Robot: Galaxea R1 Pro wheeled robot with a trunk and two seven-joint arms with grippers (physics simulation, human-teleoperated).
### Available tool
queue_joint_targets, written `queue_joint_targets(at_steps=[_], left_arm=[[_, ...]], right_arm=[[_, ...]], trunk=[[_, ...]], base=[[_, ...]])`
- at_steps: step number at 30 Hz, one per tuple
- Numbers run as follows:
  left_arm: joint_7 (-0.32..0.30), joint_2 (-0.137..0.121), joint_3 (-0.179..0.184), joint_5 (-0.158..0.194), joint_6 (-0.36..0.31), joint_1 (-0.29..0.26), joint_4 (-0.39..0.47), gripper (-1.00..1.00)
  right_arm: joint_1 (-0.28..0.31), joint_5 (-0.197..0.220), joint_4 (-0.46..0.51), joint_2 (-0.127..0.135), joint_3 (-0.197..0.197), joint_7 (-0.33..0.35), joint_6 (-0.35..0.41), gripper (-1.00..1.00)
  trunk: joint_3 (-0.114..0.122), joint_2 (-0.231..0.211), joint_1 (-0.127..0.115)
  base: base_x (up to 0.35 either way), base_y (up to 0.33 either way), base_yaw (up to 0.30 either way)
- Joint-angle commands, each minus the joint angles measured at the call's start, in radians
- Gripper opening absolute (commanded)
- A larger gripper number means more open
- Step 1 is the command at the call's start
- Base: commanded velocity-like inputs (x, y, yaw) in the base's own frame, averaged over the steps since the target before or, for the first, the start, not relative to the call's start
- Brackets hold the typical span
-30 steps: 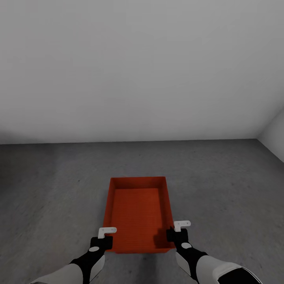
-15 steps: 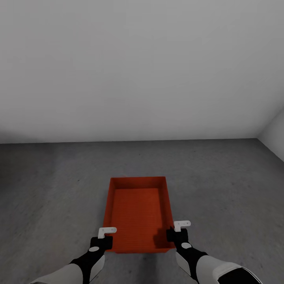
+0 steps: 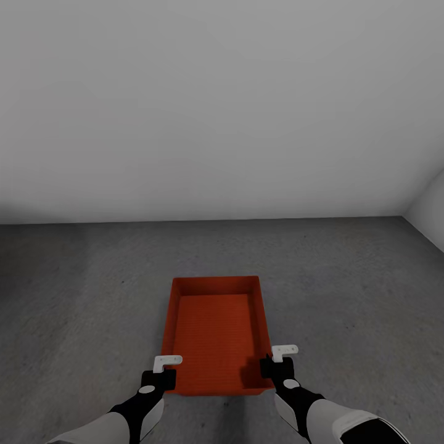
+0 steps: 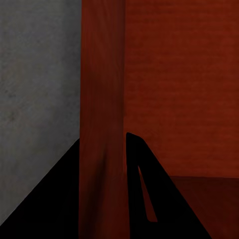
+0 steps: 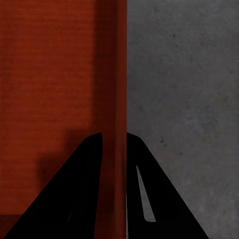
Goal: Move the two storage containers from the living room to the garage. In the garage, place one container on the floor and stack the other container on top of it (either order is fine).
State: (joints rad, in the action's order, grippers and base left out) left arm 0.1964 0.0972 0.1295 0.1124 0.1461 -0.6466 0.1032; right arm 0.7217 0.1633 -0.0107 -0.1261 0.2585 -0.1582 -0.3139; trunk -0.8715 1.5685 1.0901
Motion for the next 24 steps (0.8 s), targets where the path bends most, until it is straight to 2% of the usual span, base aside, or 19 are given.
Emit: queue_joint_targets(at_steps=[1,4,13,22,24], left_arm=[[0.01,0.001,-0.007,0.001,0.004,-0.001,0.001,-1.0],[0.01,0.001,-0.007,0.001,0.004,-0.001,0.001,-1.0],[0.009,0.001,-0.007,0.001,0.004,-0.001,0.001,-1.0],[0.009,0.001,-0.007,0.001,0.004,-0.001,0.001,-1.0],[0.009,0.001,-0.007,0.001,0.004,-0.001,0.001,-1.0]], right_arm=[[0.0,0.026,-0.003,-0.017,-0.033,-0.006,-0.005,-1.0],[0.0,0.025,-0.003,-0.017,-0.033,-0.006,-0.006,-1.0],[0.001,0.025,-0.003,-0.017,-0.033,-0.006,-0.007,-1.0],[0.001,0.025,-0.003,-0.017,-0.033,-0.006,-0.007,-1.0],[0.001,0.025,-0.003,-0.017,-0.033,-0.006,-0.007,-1.0]], trunk=[[-0.001,0.0,0.0],[-0.001,0.0,0.0],[-0.029,0.063,0.034],[-0.029,0.063,0.034],[-0.035,0.077,0.042]], base=[[0.0,0.0,0.0],[0.0,0.0,0.0],[0.0,0.0,0.0],[0.0,0.0,0.0],[0.0,0.0,0.0]])
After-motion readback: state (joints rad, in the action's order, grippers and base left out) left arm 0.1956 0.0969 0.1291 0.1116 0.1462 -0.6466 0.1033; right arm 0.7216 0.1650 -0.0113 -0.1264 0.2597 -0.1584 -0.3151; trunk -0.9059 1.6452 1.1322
